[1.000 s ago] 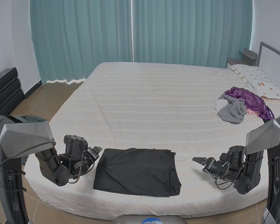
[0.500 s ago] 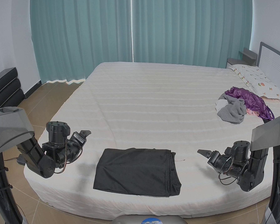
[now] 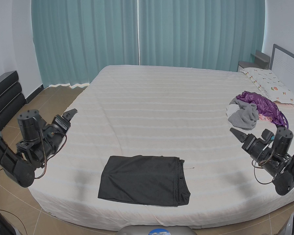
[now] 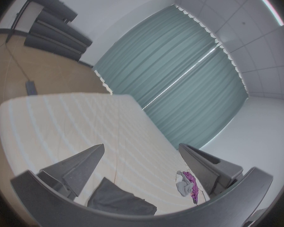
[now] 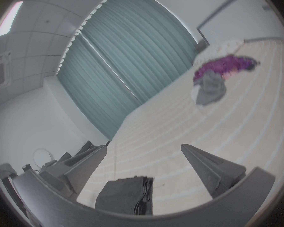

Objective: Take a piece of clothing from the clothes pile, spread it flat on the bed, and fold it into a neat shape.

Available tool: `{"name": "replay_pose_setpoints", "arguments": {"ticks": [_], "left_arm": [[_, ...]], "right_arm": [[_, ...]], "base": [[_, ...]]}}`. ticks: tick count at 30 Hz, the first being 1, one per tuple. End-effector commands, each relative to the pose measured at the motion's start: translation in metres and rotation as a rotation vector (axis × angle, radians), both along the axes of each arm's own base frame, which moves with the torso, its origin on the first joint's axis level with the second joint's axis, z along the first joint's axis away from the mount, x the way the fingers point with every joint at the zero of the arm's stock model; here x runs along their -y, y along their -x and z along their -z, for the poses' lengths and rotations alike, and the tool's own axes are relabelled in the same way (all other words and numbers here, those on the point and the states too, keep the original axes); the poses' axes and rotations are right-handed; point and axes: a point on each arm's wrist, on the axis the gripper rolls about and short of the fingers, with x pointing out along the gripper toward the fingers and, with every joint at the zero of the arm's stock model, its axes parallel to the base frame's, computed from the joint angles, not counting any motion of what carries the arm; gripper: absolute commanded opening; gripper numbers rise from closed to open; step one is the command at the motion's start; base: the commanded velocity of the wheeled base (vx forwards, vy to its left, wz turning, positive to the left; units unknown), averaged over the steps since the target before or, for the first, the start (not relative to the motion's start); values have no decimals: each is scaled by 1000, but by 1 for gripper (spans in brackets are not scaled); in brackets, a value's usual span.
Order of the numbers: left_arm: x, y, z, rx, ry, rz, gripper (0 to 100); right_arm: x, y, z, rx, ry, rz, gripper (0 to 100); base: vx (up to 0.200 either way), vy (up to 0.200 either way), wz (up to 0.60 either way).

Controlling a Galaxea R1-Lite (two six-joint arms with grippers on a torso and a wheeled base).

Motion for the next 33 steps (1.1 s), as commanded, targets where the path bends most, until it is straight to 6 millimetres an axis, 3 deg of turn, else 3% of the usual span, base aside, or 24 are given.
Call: {"name": "replay_pose_setpoints", "arguments": {"ticks": [1,5,6,8,10,13,15,16,19,22,25,30,33], "left_arm": [[-12,62,-67,286,-127,-69,100],[-17,99,-90,392,-207,-125,100],[-17,99,-90,392,-207,-125,100],[-19,121,-93,425,-257,-129,100],[-22,138,-93,448,-295,-154,100],[-25,155,-93,465,-351,-196,100],[-28,166,-90,469,-391,-218,100],[-28,167,-89,468,-394,-220,100],[-32,189,-81,475,-481,-255,100],[-35,205,-78,499,-535,-280,100],[-38,218,-74,506,-574,-325,100],[-42,238,-67,515,-639,-371,100],[-47,263,-61,538,-690,-404,100]], "right_arm": [[15,73,-78,355,171,84,100],[19,117,-82,418,239,85,100],[19,117,-82,418,239,85,100],[24,131,-85,405,229,128,100],[35,153,-89,404,221,206,100],[36,186,-89,428,257,151,100],[35,210,-81,423,303,87,100],[35,212,-80,421,308,82,100],[34,247,-49,301,399,6,100],[35,270,-35,259,429,-43,100],[37,286,-26,255,471,-84,100],[37,286,-26,254,515,-53,100],[37,285,-31,320,552,-28,100]], "base": [[0,0,0],[0,0,0],[0,0,0],[0,0,0],[0,0,0],[0,0,0],[0,0,0],[0,0,0],[0,0,0],[0,0,0],[0,0,0],[0,0,0],[0,0,0]]}}
